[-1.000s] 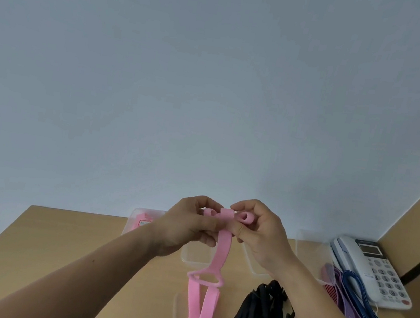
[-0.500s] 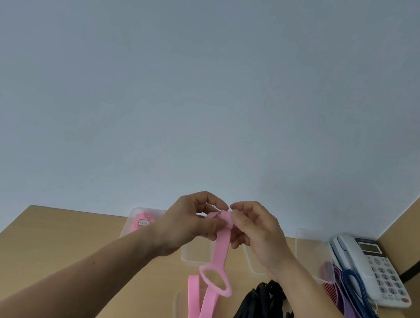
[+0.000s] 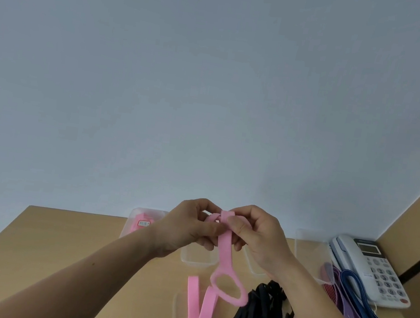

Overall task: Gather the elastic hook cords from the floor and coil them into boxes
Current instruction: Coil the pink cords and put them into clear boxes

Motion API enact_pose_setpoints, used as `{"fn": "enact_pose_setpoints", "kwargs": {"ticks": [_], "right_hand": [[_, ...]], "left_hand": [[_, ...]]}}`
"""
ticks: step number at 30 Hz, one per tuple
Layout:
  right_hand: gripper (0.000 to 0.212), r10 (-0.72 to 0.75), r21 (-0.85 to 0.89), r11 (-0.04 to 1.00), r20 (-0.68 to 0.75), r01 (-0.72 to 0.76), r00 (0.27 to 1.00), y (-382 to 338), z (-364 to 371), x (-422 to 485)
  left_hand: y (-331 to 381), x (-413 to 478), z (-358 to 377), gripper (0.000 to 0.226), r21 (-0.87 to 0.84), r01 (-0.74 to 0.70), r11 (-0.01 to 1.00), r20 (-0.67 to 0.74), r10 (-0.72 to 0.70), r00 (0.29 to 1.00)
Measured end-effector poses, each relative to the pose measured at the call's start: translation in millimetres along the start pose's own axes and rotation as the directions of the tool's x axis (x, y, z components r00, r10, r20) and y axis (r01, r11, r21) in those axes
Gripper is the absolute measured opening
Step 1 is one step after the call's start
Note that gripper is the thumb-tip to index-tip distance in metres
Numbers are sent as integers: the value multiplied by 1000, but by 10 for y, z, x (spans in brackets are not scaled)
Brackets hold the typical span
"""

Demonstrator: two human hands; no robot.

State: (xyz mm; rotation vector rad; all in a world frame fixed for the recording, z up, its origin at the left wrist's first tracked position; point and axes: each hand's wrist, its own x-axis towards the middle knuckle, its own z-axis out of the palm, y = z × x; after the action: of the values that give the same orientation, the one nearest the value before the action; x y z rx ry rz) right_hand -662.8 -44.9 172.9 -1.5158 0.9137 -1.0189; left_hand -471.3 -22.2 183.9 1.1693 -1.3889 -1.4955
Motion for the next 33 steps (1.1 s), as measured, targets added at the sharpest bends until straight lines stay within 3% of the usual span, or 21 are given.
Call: {"fn": "enact_pose_setpoints", "kwargs": {"ticks": [3,7,15,20,24,28,33], "right_hand": [[10,-22,-13,1000,-1,22,1000,41,-12,-7],[21,-24,-10,1000,-4,24,1000,50,-18,-10],[32,-3,27,1000,20,3,1000,66,-6,-13],[31,82,123,989,6,-82,997,67,-28,2],[46,160,119,979,43,-164,986,37,-14,21],[22,142,47,989,21,-143,990,34,-23,20],[17,75,7,997,-29,-75,997,30,-2,23]], "left_hand": [[26,-15,-6,36,-40,18,999,25,-17,1000],[62,-16,-5,43,-149,54,987,45,-48,998],[19,19,8,29,-170,-21,985,-43,13,999],[-29,51,24,29,-51,-137,989,-149,128,980],[-69,36,49,36,-10,-178,984,-127,175,976],[-93,30,62,46,3,-156,988,-128,156,979],[-66,26,27,38,86,-37,996,-64,42,997]]}}
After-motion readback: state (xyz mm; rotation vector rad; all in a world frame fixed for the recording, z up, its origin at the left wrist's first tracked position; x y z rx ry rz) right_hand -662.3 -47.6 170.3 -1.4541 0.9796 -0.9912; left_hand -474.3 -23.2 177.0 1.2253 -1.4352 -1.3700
